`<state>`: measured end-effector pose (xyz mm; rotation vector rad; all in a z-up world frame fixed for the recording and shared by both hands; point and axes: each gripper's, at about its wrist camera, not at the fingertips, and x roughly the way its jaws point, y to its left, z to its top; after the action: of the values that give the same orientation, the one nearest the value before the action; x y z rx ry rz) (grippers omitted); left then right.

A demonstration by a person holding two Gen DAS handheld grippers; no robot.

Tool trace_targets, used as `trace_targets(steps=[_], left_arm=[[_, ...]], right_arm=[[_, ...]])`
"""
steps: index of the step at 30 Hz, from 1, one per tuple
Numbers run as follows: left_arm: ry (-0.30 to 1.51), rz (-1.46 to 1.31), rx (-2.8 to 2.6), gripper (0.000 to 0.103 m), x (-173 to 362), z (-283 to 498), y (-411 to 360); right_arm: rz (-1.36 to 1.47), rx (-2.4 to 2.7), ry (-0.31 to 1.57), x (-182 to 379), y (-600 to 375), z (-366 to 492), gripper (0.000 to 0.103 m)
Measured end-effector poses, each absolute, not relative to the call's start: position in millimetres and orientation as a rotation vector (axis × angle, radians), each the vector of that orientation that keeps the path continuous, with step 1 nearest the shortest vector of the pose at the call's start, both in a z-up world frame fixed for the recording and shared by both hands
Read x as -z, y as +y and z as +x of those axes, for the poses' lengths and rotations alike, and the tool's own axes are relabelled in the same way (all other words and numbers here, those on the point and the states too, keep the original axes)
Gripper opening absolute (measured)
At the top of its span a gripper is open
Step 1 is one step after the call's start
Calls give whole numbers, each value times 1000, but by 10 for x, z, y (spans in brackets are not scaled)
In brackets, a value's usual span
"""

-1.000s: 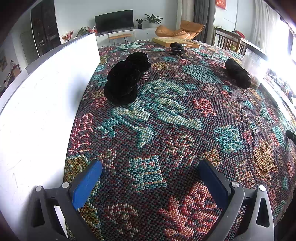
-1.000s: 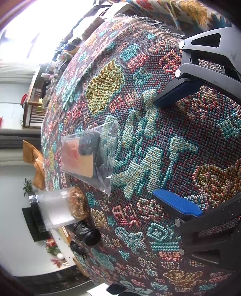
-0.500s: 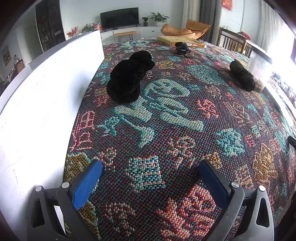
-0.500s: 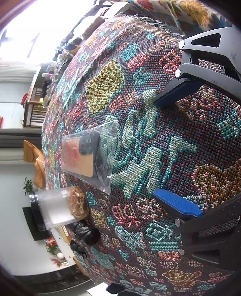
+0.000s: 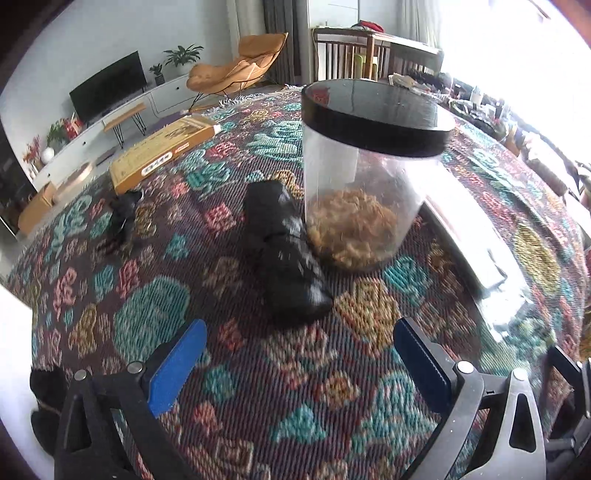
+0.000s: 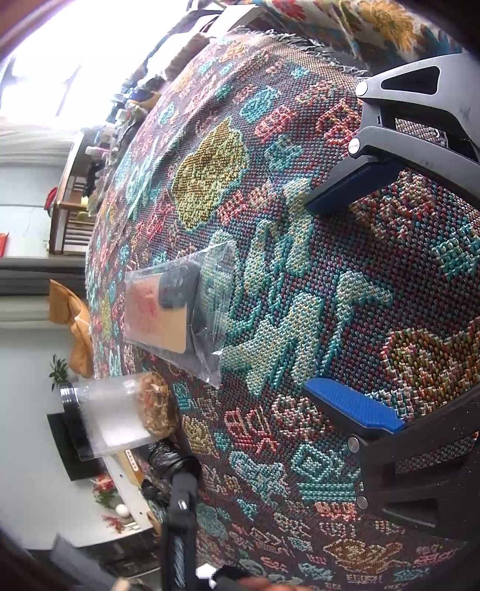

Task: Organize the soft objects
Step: 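Grasp the black plastic-wrapped roll with the left gripper, then grasp the clear bag with the right gripper while the left gripper holds the black roll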

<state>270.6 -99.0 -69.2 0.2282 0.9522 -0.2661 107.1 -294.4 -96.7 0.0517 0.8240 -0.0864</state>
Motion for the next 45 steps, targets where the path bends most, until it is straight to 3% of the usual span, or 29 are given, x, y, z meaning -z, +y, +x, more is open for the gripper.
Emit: trace_targets(steps=[3,4,5,7,12,18,19,20,22,23,29,36,40,42,43,44,45], left_arm=[[954,215,214,93,800,2947,-1011],[968,185,214,78,842,3011,-971],[991,156,218,53,889,3065,-917],[983,116,227,37,894,3082,-803],[1016,20,217,37,788,2657,-368],[1066,94,180,40,923,1769,-6],[1058,89,190,46,927,1733,16],[1058,90,198,62,912,1715,-14],[1074,85,200,84,902,1784,-48],[1058,81,204,87,882,1829,-72],[1071,68,165,87,955,2041,-94],[1065,53,153,85,970,2027,-48],[1063,37,124,71,946,2014,7],[1061,45,123,64,934,2019,22],[1058,45,127,54,925,2024,34],[1054,48,121,38,911,2034,53],[1058,40,126,38,904,2051,78]], right_arm=[[54,84,827,954,-2952,1069,93],[54,84,827,950,-2952,1068,93],[55,85,827,951,-2949,1060,93],[56,86,829,942,-2954,1075,94],[57,86,832,935,-2957,1108,94],[55,86,825,941,-2959,1107,94],[56,85,825,942,-2960,1107,94],[55,82,826,941,-2960,1107,94],[60,55,841,926,-2987,1091,94],[71,40,855,903,-3022,1071,94],[258,26,786,371,-3538,1151,93],[220,-95,1087,484,-3502,2606,93],[259,-106,1206,794,-3391,3075,96],[151,-69,1206,818,-3258,3164,97],[83,-48,1222,832,-3201,3200,97],[24,-35,1243,842,-3142,3218,96],[-1,-34,1251,835,-3114,3223,93]])
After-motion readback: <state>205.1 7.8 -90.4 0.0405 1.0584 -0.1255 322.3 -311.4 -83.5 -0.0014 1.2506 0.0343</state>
